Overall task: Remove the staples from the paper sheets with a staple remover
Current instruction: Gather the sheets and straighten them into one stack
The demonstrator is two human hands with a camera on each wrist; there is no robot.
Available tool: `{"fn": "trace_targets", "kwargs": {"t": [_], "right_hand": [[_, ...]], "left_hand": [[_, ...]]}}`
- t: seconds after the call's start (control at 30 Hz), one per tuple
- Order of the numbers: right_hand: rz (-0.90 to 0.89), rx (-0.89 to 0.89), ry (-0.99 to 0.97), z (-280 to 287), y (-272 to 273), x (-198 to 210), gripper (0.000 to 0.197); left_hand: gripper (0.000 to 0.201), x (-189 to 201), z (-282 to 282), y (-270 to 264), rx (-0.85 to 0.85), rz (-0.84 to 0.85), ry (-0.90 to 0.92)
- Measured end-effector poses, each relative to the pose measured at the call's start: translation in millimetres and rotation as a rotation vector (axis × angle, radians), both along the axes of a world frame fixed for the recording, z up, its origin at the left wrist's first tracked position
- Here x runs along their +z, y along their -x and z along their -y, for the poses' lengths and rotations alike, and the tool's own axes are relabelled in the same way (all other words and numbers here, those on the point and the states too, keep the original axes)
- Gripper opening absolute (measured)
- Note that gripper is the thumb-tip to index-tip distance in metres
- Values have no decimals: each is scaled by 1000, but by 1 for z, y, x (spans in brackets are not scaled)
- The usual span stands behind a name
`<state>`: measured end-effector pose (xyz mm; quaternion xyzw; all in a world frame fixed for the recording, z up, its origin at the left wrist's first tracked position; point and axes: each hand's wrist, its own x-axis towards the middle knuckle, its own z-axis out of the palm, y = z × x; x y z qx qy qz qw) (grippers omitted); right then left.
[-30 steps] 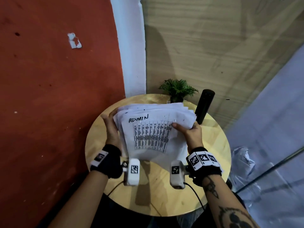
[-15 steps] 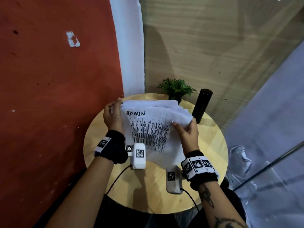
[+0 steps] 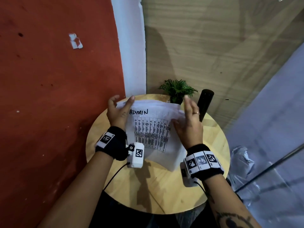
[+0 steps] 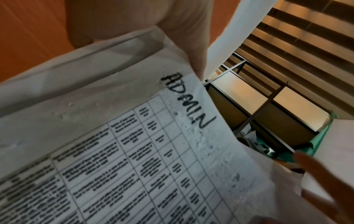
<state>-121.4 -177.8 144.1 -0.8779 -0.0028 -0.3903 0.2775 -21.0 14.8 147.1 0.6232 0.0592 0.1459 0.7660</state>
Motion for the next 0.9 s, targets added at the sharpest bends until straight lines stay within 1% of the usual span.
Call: {"fn": "trace_targets", "kwargs": {"t": [0.03, 0.07, 0.13, 0.2, 0.23, 0.27, 0.33, 0.37, 0.5, 0.6, 0.7, 0.73, 0.83, 0.87, 0.9], "right_hand": [[-45, -19, 107, 1, 0, 2, 88], [-86, -34, 166, 3, -1, 2, 78], [-121, -34, 141, 9, -2, 0, 60], [-64, -7, 72, 12, 0, -3, 52], [-34, 7, 72, 11, 2, -4, 54], [-31, 11, 96, 10, 3, -5, 60], [-89, -2, 181, 6, 4, -4, 75], [-110, -12, 220, 5, 4, -3, 77], [-31, -45, 224, 4, 2, 3, 56], [15, -49, 212, 7, 4, -3, 50], [38, -65, 192, 4, 6, -3, 37], [15, -68, 182, 3, 6, -1, 38], [-143, -63, 259, 0, 4, 11, 65], [-200, -71, 280, 0, 3, 15, 66], [-217, -77, 278, 0, 2, 17, 62]], "left_hand": [[46, 1, 1, 0, 4, 3, -2], [45, 2, 2, 0, 8, 4, -4], [44, 4, 5, -2, 15, 14, -21], [42, 6, 6, -4, 21, 13, -21], [40, 7, 6, -6, 22, 9, -13], [39, 7, 6, -6, 21, 8, -16], [37, 8, 6, -6, 4, 30, -58], [36, 9, 5, -5, -6, 49, -75], [32, 8, 5, -5, 2, 116, -106], [33, 8, 0, -12, 3, 125, -91], [29, 8, -2, -19, -8, 109, -145], [25, 8, -2, -21, -33, 101, -145], [15, 10, 1, -20, -92, 99, -110], [15, 10, 2, -20, -100, 98, -105], [13, 12, 2, -18, -108, 106, -104]]}}
